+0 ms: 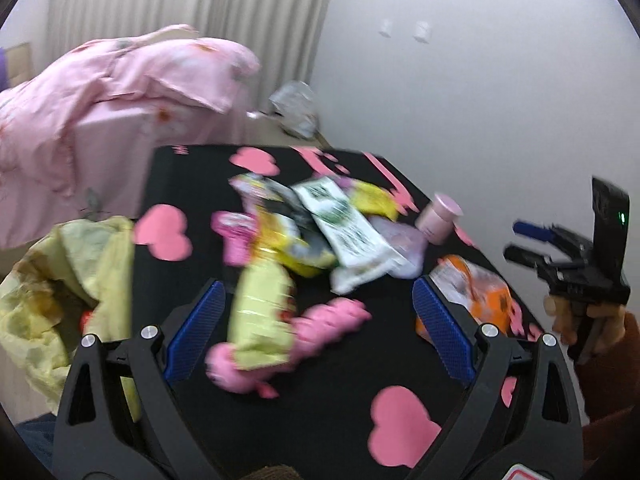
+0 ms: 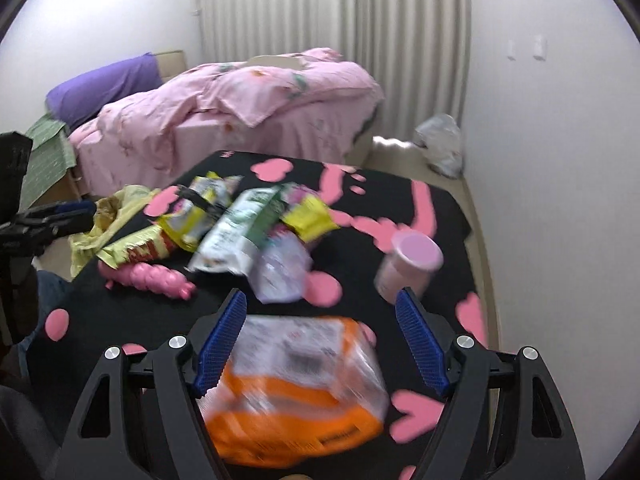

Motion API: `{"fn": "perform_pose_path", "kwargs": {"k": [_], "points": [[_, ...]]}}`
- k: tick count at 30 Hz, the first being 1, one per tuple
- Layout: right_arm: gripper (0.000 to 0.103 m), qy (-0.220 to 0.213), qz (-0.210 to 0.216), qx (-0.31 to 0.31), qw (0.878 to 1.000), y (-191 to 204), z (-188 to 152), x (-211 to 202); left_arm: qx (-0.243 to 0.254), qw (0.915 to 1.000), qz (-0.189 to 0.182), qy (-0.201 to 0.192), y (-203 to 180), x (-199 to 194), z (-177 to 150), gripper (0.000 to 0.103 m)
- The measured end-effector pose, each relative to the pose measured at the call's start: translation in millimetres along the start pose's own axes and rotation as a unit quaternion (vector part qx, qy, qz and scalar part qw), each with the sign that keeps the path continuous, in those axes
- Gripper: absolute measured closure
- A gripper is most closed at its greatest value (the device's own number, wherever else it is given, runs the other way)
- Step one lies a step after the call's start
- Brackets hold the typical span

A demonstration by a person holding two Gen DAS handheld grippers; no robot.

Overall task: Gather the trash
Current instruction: 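Move both tools back over the table toward the milk carton and orange bag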

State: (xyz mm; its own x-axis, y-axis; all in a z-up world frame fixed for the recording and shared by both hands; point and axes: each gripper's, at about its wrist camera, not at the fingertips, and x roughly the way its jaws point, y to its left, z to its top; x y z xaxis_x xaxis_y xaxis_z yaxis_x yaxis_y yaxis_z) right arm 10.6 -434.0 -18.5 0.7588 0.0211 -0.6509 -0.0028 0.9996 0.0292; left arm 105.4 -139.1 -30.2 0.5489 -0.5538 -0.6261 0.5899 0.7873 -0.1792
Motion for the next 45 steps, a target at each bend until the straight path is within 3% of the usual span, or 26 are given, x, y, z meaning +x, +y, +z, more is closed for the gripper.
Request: {"fn": "perform_pose_path", "kwargs": {"k": [3, 8, 12, 16, 19, 24, 28, 32, 36, 41, 45], "points": [[0.029, 0.01, 0.011, 0.057, 0.998, -16.7, -19.8, -4.1, 0.021, 0.9998, 0.0, 0.005, -18.0, 10.3, -0.1, 0.013], [0.029, 0.044, 0.011, 0.151, 0.987, -29.4, -65.2, -5.3, -0.014, 0.9999, 0.005, 0.0, -12.0, 16.1, 4.5, 0.013], [0.029, 0.066, 0.061, 0.212, 0.973, -32.0, -89.5, 4.1, -0.021, 0.9997, 0.015, 0.0, -10.0, 21.0, 2.5, 0.013], [0.029, 0.082, 0.091, 0.197, 0.973, -18.4, -78.3, 27.9, -0.037, 0.9991, 0.018, 0.006, -4.4, 29.7, -0.8, 0.013], [0.029, 0.103, 0.081, 0.152, 0.98, -4.7, -61.2, 55.4, -0.038, 0.9991, 0.018, 0.011, -0.4, 32.1, -5.2, 0.013], [0.029, 0.136, 0.069, 0.117, 0.981, -1.8, -42.4, 81.2, -0.037, 0.9991, 0.021, 0.01, 3.8, 32.9, -5.6, 0.013], [0.029, 0.121, 0.053, 0.083, 0.988, -7.5, -23.5, 78.8, -0.043, 0.9989, 0.018, 0.011, 4.5, 41.3, 6.9, 0.013], [0.029, 0.103, 0.058, 0.11, 0.987, -19.4, -28.2, 79.5, -0.055, 0.9984, -0.005, 0.012, 0.1, 63.0, 31.3, 0.013], [0.029, 0.104, 0.056, 0.1, 0.988, -13.8, -44.9, 79.6, -0.054, 0.9974, -0.013, 0.046, -6.4, 109.6, 61.6, 0.019], [0.029, 0.092, 0.068, 0.117, 0.987, -18.9, -61.9, 71.7, -0.075, 0.9892, 0.019, 0.124, -0.9, 172.7, 89.3, 0.027], [0.029, 0.081, 0.065, 0.12, 0.987, -17.8, -66.9, 66.9, -0.075, 0.985, 0.048, 0.148, 2.0, 198.4, 95.4, 0.03]]}}
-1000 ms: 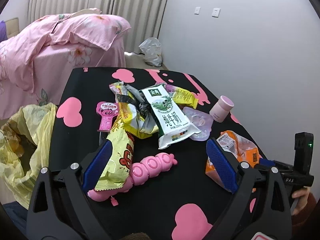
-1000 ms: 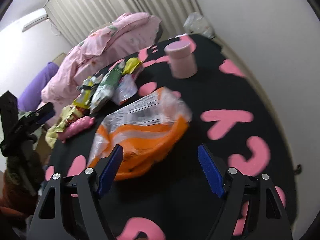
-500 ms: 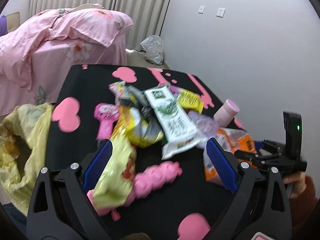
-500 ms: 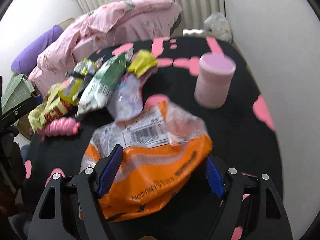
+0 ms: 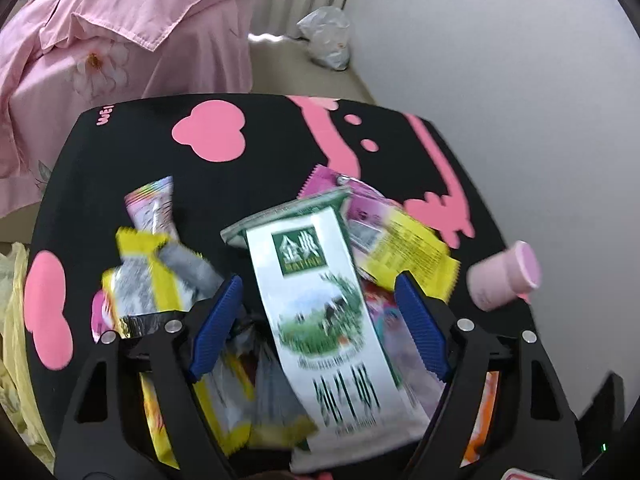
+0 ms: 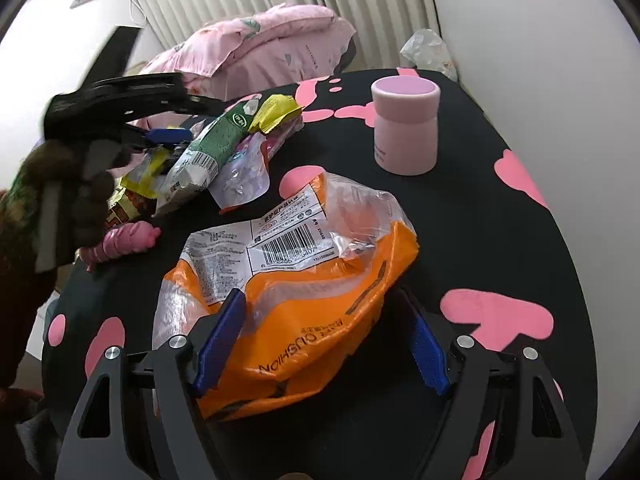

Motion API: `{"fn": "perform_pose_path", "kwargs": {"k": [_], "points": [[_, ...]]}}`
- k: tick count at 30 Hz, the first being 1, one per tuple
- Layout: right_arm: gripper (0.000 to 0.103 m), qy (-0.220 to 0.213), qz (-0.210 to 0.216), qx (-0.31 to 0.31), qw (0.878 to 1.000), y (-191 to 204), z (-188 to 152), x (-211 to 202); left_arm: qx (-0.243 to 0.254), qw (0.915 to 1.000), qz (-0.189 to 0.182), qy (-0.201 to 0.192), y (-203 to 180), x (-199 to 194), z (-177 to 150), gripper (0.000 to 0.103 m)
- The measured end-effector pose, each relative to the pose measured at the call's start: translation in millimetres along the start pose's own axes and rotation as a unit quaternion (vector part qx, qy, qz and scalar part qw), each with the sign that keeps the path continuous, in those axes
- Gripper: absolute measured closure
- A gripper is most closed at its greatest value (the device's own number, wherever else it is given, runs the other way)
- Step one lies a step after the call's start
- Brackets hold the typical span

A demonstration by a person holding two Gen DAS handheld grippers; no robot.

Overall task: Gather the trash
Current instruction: 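Move both tools back over the table toward the milk carton and orange bag, then grasp the white milk carton with the left tool while the right tool grasps the orange bread bag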

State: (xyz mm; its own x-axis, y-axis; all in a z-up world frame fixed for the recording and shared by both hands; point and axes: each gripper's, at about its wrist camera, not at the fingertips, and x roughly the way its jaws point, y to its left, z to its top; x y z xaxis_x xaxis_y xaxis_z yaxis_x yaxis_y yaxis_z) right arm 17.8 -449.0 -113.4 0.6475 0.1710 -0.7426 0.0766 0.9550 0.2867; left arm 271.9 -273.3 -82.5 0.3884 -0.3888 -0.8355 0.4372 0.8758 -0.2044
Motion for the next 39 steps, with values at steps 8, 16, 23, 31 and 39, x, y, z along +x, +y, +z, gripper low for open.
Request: {"fn": "perform_pose_path", "kwargs": {"k": [8, 16, 23, 31, 39], "points": [[0.029, -0.003, 0.003, 0.008, 1.0, -0.8, 0.2, -0.8, 0.013, 0.9999, -0.008, 0.007, -0.5, 0.7, -14.9, 0.051], [0.029, 0.004, 0.006, 0.012, 1.0, -3.0, 1.4, 0.4, 0.03, 0.9972, -0.045, -0.051, -7.4, -76.6, -58.8, 0.054], [0.029, -0.021, 0.043, 0.088, 0.995, -18.5, -3.2, -5.8, 0.016, 0.9925, -0.074, -0.096, 10.2, -141.1, -95.3, 0.054], [0.077, -0.02, 0.038, 0.047, 0.998, -1.0, -1.2, -15.1, 0.013, 0.9881, -0.083, -0.129, 21.7, -180.6, -119.3, 0.054], [0.086, -0.078, 0.039, -0.005, 0.996, 32.4, 18.1, -61.5, 0.017, 0.9822, -0.078, -0.17, 31.4, -221.7, -135.9, 0.054]]}}
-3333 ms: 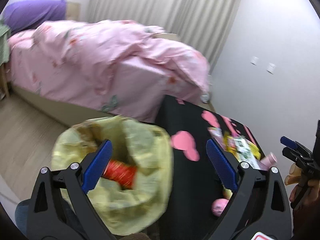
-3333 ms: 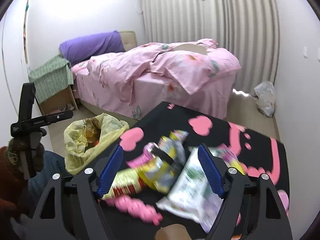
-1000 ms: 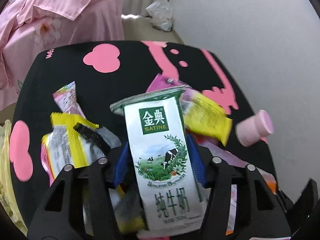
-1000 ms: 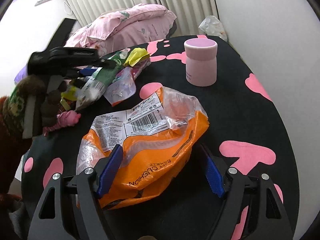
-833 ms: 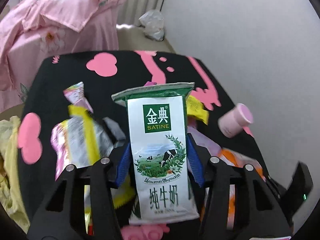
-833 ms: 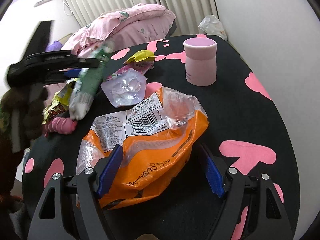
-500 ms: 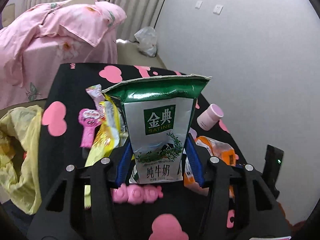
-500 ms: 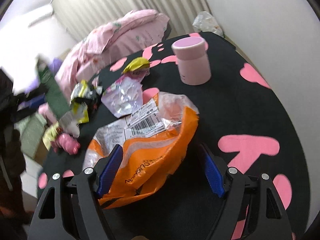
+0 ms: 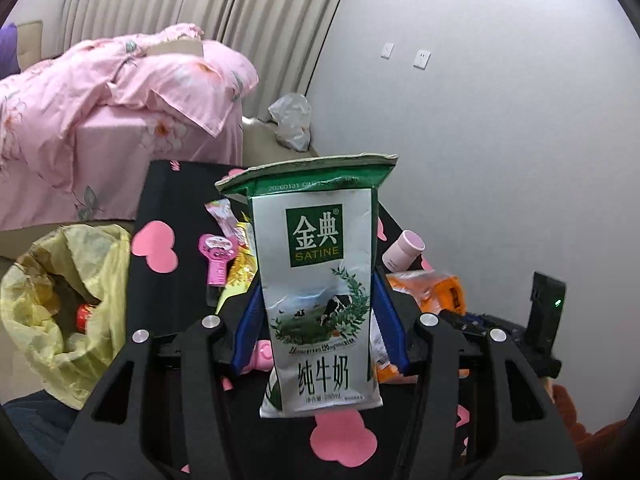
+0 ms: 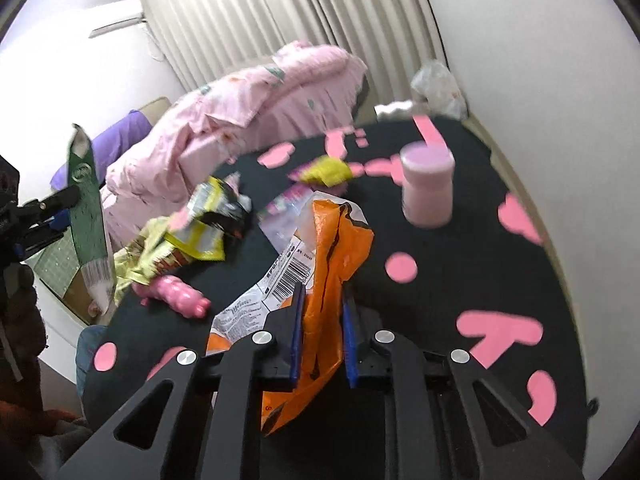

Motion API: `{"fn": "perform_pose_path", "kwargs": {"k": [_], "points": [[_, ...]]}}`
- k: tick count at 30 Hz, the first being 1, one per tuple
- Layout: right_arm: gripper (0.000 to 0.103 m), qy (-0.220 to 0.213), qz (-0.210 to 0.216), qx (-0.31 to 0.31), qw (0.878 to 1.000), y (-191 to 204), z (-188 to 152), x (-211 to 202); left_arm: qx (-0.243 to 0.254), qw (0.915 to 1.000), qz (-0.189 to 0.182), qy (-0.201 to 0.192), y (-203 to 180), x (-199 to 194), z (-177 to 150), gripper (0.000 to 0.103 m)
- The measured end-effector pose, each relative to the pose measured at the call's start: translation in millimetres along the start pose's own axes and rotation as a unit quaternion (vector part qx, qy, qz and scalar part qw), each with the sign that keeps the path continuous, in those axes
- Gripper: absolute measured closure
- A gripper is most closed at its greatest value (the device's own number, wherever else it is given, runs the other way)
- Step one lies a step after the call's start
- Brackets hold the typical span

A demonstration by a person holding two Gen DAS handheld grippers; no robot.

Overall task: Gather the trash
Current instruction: 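Grasp the white milk carton with the left tool while the right tool grasps the orange bread bag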

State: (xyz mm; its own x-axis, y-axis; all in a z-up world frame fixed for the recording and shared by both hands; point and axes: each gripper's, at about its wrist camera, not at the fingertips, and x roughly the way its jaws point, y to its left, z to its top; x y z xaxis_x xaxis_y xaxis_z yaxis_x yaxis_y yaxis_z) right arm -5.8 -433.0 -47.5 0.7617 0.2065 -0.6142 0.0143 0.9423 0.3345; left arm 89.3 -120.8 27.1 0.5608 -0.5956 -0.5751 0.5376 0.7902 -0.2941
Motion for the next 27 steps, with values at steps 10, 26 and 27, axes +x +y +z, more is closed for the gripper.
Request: {"fn": "perform_pose_path", "kwargs": {"k": [10, 26, 27], "points": [[0.086, -0.011, 0.0, -0.055, 0.998, 42.1, 14.6, -11.7, -0.011, 0.9987, 0.046, 0.018, 24.6, -11.8, -36.3, 0.054], [0.086, 0.024, 0.002, -0.052, 0.998, 36.2, -5.8, 12.0, -0.049, 0.9869, 0.111, 0.107, 54.6, 59.7, -61.8, 0.05], [0.086, 0.026, 0.002, -0.048, 0.998, 34.3, -6.9, 13.6, -0.046, 0.9864, 0.114, 0.109, 54.2, 61.5, -61.3, 0.049]]}}
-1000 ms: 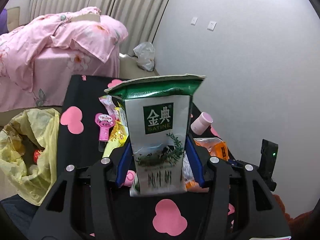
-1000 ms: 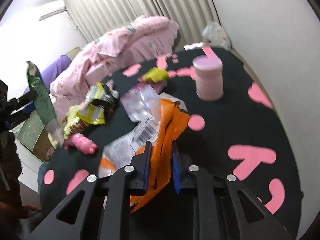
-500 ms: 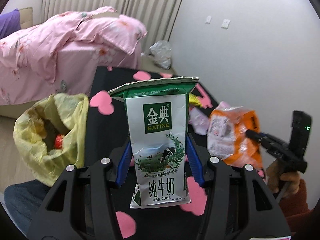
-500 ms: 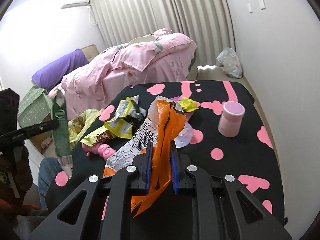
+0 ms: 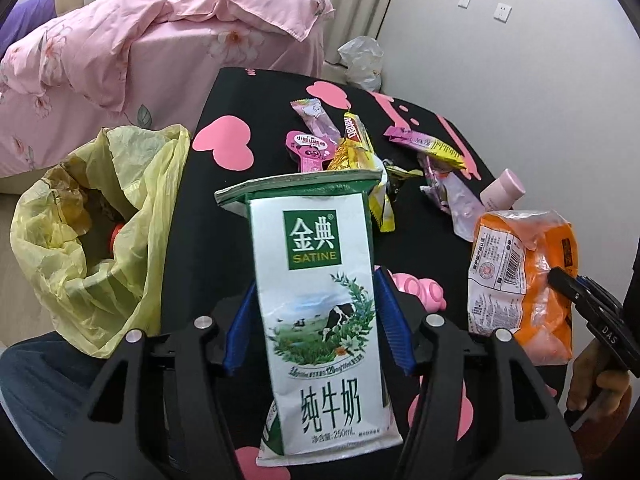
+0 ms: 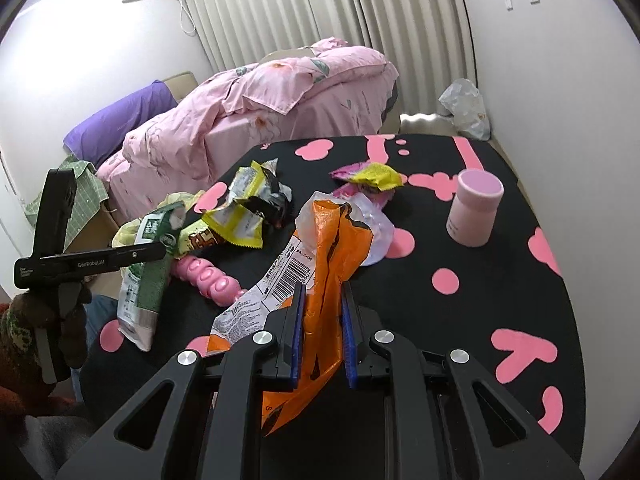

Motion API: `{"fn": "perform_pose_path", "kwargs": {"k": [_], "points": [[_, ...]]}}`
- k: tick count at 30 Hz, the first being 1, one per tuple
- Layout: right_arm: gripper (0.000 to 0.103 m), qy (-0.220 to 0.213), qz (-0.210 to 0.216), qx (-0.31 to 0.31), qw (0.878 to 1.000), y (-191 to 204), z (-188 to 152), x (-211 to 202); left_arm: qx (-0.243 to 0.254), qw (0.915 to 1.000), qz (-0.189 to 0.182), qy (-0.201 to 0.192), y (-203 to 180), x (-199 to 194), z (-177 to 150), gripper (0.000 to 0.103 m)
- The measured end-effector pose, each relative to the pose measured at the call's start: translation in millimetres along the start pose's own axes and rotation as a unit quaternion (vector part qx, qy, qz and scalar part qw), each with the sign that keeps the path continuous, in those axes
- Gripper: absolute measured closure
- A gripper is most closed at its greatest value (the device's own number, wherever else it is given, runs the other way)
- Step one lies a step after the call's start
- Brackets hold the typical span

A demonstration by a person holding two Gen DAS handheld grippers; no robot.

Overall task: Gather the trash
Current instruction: 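Grasp the white milk carton with the left tool while the right tool grasps the orange bread bag, then carry the milk carton and orange bag over the yellow trash bag with both tools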

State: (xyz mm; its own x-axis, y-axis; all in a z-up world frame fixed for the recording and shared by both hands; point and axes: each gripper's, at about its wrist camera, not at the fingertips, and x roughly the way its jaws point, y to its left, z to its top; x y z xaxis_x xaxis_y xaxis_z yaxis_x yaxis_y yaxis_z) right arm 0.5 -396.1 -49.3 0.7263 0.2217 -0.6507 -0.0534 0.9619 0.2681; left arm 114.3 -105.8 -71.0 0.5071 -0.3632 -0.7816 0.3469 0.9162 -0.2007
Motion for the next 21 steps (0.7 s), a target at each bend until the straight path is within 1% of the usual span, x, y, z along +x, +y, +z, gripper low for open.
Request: {"fn": "perform_pose_path", "kwargs": {"k": [3, 5, 6, 7, 8, 11, 14, 15, 21], "points": [[0.086, 0.005, 0.001, 0.009, 1.0, -3.2, -2.9, 4.2, 0.002, 0.9999, 0.012, 0.002, -0.9, 2.6, 1.7, 0.049], [0.086, 0.008, 0.001, 0.01, 1.0, -3.2, -4.5, 5.4, 0.002, 0.9999, 0.014, 0.001, 0.0, 2.7, 3.9, 0.049], [0.086, 0.007, 0.001, 0.009, 1.0, -2.6, -4.1, 4.6, 0.003, 0.9999, 0.013, -0.002, 0.1, 1.0, 5.5, 0.049], [0.086, 0.004, 0.001, 0.005, 1.0, -1.0, -3.4, 3.2, 0.006, 0.9999, 0.011, -0.009, -0.4, -2.8, 6.8, 0.053], [0.086, 0.002, 0.0, 0.004, 1.0, 0.1, -3.0, 1.9, 0.01, 0.9998, 0.01, -0.015, -1.0, -6.3, 7.5, 0.053], [0.086, -0.012, -0.002, 0.0, 1.0, 3.8, 4.2, -4.7, 0.023, 0.9988, -0.004, -0.043, -2.5, -24.0, 10.9, 0.054], [0.086, -0.028, -0.001, -0.009, 1.0, 10.9, 16.1, -12.6, 0.015, 0.9971, -0.024, -0.07, 2.0, -43.0, 15.7, 0.054], [0.086, -0.032, -0.004, -0.015, 0.999, 14.1, 19.9, -14.7, 0.009, 0.9958, -0.033, -0.085, 5.5, -52.0, 18.4, 0.054], [0.086, -0.068, -0.007, -0.062, 0.996, 44.3, 55.1, -29.4, -0.006, 0.9893, -0.041, -0.14, 22.3, -85.4, 35.5, 0.054]]}}
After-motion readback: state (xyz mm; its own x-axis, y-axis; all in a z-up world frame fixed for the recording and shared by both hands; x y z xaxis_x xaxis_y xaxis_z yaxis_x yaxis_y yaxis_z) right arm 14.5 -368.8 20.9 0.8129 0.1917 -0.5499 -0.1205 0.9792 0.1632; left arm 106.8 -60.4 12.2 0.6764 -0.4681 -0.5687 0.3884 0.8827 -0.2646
